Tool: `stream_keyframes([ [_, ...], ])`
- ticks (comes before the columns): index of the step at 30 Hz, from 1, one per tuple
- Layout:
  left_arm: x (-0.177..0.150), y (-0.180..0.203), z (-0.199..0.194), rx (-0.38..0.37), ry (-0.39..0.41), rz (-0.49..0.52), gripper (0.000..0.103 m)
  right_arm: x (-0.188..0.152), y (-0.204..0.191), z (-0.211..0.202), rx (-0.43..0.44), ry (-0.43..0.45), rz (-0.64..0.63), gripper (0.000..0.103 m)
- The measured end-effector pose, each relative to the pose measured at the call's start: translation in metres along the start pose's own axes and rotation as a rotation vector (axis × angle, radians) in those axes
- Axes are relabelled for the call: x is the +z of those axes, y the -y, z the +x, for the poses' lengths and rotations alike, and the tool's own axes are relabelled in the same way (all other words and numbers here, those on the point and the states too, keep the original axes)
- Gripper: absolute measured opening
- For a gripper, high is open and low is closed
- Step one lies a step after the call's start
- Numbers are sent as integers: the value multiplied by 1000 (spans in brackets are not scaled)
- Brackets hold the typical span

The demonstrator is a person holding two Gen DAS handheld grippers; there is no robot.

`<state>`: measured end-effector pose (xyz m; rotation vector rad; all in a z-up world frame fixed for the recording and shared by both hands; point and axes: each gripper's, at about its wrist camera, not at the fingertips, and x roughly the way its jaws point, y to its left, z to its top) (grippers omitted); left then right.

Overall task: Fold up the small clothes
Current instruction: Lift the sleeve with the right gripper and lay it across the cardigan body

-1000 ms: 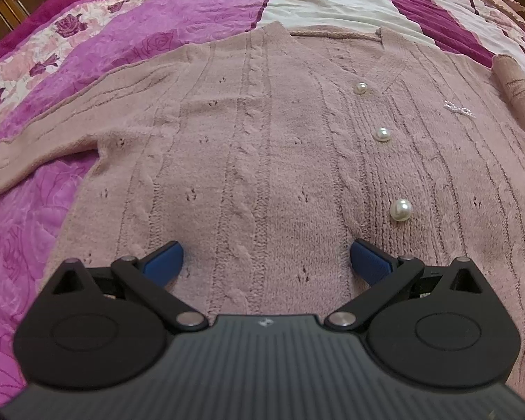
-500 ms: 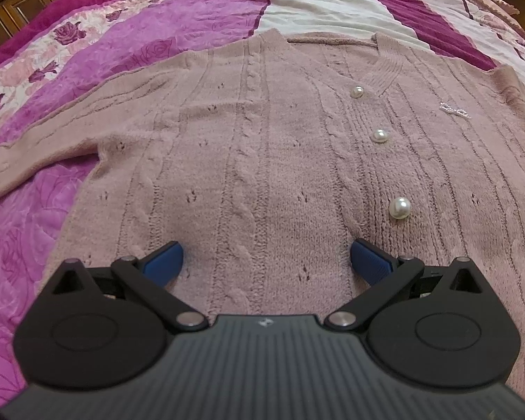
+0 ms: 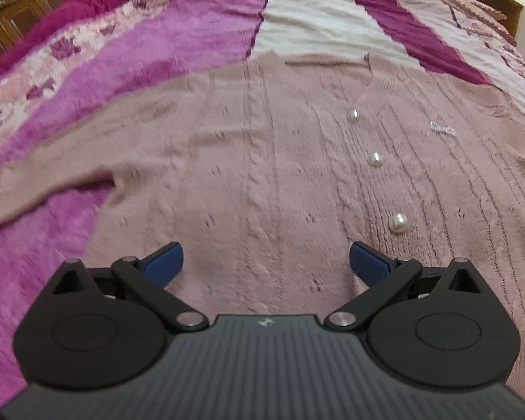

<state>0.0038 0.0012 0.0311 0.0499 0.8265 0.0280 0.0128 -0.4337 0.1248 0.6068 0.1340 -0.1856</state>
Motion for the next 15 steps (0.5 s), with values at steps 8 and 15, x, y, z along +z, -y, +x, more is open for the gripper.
stream_keyframes([
  [8, 7, -33, -19, 2, 32, -62, 103, -32, -76, 4, 74, -52, -54, 11],
  [15, 12, -58, -30, 38, 60, -95, 103, -66, -143, 8, 136, -80, -115, 11],
])
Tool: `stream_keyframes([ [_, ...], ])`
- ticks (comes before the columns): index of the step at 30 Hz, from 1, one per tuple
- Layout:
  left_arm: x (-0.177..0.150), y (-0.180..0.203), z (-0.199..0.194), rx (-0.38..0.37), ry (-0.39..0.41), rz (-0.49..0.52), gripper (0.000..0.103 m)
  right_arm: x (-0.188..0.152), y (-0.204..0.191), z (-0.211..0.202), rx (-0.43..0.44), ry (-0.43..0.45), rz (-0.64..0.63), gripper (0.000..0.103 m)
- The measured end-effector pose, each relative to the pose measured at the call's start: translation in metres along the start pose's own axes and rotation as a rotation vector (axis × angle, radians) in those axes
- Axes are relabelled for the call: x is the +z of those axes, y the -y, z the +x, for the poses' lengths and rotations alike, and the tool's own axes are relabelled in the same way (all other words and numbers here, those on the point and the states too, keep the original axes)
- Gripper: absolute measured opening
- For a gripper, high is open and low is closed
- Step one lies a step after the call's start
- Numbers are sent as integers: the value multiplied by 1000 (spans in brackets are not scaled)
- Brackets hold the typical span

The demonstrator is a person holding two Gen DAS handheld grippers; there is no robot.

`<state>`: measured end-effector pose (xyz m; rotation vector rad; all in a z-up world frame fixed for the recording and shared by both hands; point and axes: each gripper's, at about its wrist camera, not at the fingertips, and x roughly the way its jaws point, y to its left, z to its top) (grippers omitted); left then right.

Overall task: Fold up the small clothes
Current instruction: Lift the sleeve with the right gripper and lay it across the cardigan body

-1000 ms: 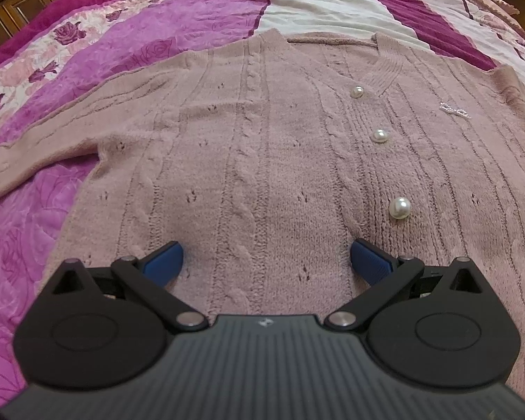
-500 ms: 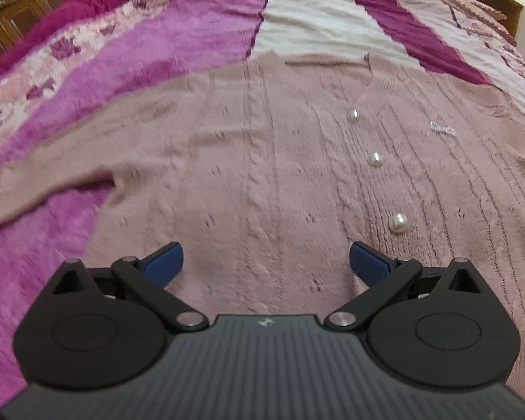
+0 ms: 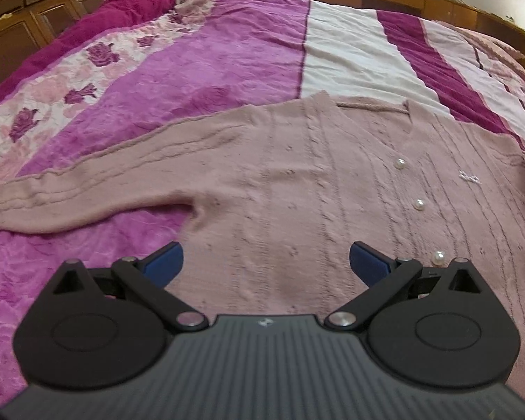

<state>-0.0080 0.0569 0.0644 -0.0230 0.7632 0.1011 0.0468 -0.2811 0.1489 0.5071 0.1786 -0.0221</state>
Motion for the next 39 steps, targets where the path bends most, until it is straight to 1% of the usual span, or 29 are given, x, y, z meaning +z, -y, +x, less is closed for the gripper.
stream_keyframes([
  [3, 1, -8, -2, 5, 6, -28, 103, -13, -30, 7, 32, -16, -29, 11],
  [8, 3, -18, -6, 7, 28, -35, 103, -38, -71, 21, 67, -59, -43, 11],
  [13, 1, -32, -8, 13, 34, -64, 103, -65, -102, 41, 97, -110, -73, 11],
  [22, -3, -47, -6, 31, 34, -87, 103, -134, -143, 75, 136, -241, -115, 11],
  [28, -7, -51, -3, 35, 28, -90, 103, -176, -162, 98, 139, -325, -170, 11],
  [32, -11, -55, -1, 38, 20, -97, 103, -194, -162, 111, 142, -378, -200, 11],
  [36, -12, -57, 1, 37, 11, -103, 103, -213, -162, 119, 142, -455, -207, 12],
  [37, -12, -57, 1, 38, 12, -101, 103, -216, -161, 119, 139, -480, -213, 13],
  [38, -13, -57, 0, 37, 13, -100, 103, -222, -161, 121, 137, -511, -216, 22],
  [39, -13, -57, 0, 35, 14, -100, 103, -226, -159, 122, 134, -526, -216, 27],
])
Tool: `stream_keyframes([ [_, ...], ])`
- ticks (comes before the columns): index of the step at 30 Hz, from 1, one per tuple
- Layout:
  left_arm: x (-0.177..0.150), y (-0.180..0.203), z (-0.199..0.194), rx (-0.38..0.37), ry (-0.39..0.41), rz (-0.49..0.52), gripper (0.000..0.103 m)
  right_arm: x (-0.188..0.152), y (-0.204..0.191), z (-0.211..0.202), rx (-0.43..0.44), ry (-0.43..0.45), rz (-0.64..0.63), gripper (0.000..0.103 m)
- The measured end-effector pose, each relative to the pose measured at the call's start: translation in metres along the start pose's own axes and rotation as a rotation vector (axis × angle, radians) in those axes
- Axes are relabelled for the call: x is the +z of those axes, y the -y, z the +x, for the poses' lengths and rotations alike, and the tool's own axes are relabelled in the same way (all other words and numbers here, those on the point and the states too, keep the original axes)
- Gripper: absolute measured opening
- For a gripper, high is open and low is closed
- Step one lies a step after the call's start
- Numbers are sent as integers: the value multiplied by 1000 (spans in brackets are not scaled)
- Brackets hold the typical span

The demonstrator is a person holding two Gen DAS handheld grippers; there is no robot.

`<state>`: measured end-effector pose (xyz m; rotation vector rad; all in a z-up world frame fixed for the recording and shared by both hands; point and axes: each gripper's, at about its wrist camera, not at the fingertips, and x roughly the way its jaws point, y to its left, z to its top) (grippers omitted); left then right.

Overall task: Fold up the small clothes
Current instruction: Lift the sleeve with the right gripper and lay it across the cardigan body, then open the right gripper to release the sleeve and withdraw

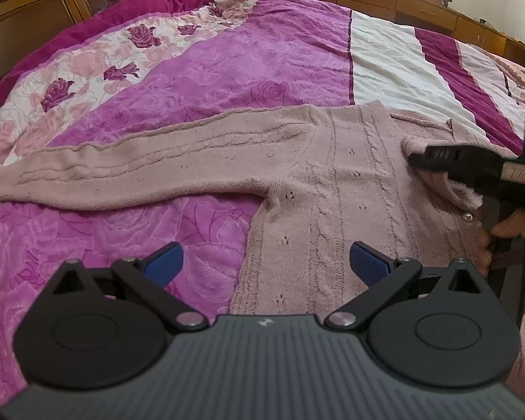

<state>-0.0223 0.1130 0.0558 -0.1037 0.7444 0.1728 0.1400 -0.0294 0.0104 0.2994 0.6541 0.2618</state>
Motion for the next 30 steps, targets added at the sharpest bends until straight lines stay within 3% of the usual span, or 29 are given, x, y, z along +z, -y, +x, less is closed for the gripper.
stream_keyframes([
  [1, 0, 0, 0, -2, 1, 1, 103, -4, 1, 0, 10, 0, 2, 30],
  [3, -1, 1, 0, -5, 2, 4, 103, -6, 1, -3, 38, 3, 9, 50],
  [6, 0, 2, 1, -8, 0, 6, 103, -6, -1, -10, 72, -4, 11, 64],
  [17, 6, 12, -1, -29, 2, 31, 103, -10, 11, -63, 69, -12, 30, 75],
  [22, 12, 20, 0, -67, -8, 37, 103, -15, 24, -108, 20, 45, -30, 76],
  [30, 22, 52, 4, -91, 2, 112, 103, -9, 68, -146, -78, 76, 8, 77],
])
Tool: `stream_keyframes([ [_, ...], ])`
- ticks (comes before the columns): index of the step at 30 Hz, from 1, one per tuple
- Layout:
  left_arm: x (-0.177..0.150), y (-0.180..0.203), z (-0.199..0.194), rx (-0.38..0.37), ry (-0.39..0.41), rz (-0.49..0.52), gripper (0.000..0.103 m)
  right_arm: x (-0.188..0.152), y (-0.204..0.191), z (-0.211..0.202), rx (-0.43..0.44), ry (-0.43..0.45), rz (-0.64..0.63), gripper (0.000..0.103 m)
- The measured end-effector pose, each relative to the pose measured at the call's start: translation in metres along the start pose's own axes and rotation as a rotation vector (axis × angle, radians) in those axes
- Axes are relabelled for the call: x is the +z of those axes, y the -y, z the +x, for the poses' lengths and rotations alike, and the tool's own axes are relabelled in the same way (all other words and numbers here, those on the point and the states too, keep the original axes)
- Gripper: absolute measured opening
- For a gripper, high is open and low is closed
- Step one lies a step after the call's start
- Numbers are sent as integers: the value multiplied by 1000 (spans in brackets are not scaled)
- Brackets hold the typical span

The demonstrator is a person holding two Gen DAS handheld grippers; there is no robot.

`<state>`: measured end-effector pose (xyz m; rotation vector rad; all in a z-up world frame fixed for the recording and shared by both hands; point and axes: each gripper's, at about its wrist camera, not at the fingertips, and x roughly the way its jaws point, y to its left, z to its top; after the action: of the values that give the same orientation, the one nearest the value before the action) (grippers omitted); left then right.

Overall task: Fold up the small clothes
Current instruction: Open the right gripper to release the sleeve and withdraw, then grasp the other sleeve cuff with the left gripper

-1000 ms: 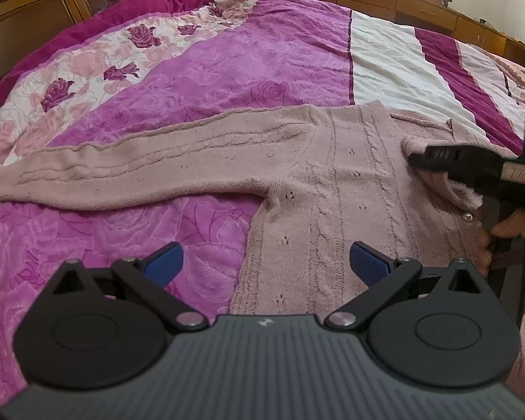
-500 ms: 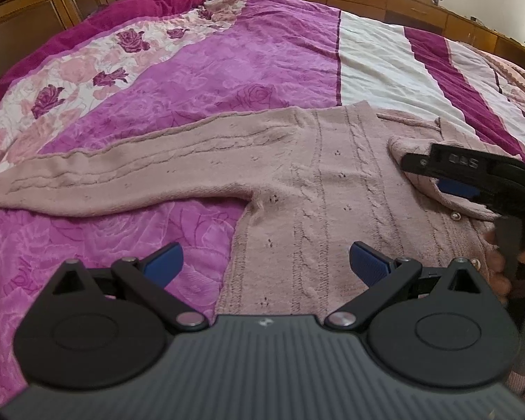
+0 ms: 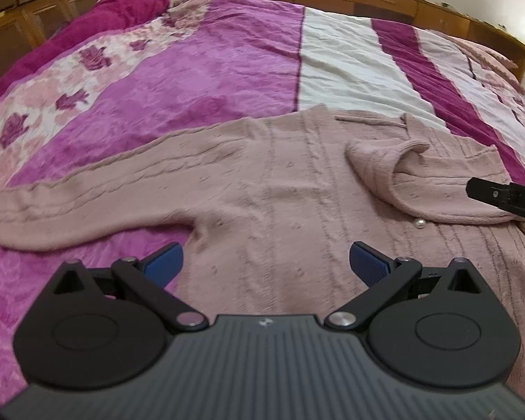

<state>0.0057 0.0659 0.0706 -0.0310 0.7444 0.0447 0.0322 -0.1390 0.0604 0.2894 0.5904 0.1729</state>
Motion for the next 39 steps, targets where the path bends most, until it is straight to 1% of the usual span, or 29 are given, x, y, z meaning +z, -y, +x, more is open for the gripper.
stream_keyframes([
  [3, 6, 14, 6, 0, 5, 28, 103, 2, 13, -3, -45, 13, -2, 77],
  [7, 16, 34, 17, -8, 18, 70, 103, 1, 27, -1, -79, 17, -1, 77],
  [10, 22, 49, 28, -7, 25, 100, 103, -2, 37, 4, -91, 11, 23, 77],
  [13, 29, 66, 39, 23, 39, 140, 103, -7, 47, 8, -105, 8, 62, 77],
  [15, 32, 77, 45, 30, 52, 168, 103, -10, 52, 12, -116, 11, 76, 77],
  [22, 43, 101, 70, 8, 69, 178, 103, -18, 63, 22, -130, 22, 114, 77],
  [26, 52, 112, 85, -1, 87, 202, 102, -23, 69, 26, -130, 37, 130, 77],
  [29, 58, 119, 93, -22, 108, 220, 93, -26, 73, 29, -122, 50, 142, 77],
  [30, 60, 122, 97, -29, 118, 225, 91, -26, 74, 29, -119, 53, 145, 77],
  [32, 62, 127, 103, -43, 130, 236, 84, -28, 76, 31, -114, 61, 149, 77],
  [36, 65, 136, 115, -59, 145, 240, 77, -31, 79, 33, -105, 75, 155, 77],
  [37, 66, 137, 117, -61, 154, 239, 71, -31, 80, 33, -102, 79, 159, 77],
  [38, 67, 138, 119, -62, 160, 237, 59, -32, 81, 33, -99, 81, 163, 77],
  [39, 67, 138, 120, -64, 164, 235, 49, -32, 82, 33, -97, 83, 165, 77],
])
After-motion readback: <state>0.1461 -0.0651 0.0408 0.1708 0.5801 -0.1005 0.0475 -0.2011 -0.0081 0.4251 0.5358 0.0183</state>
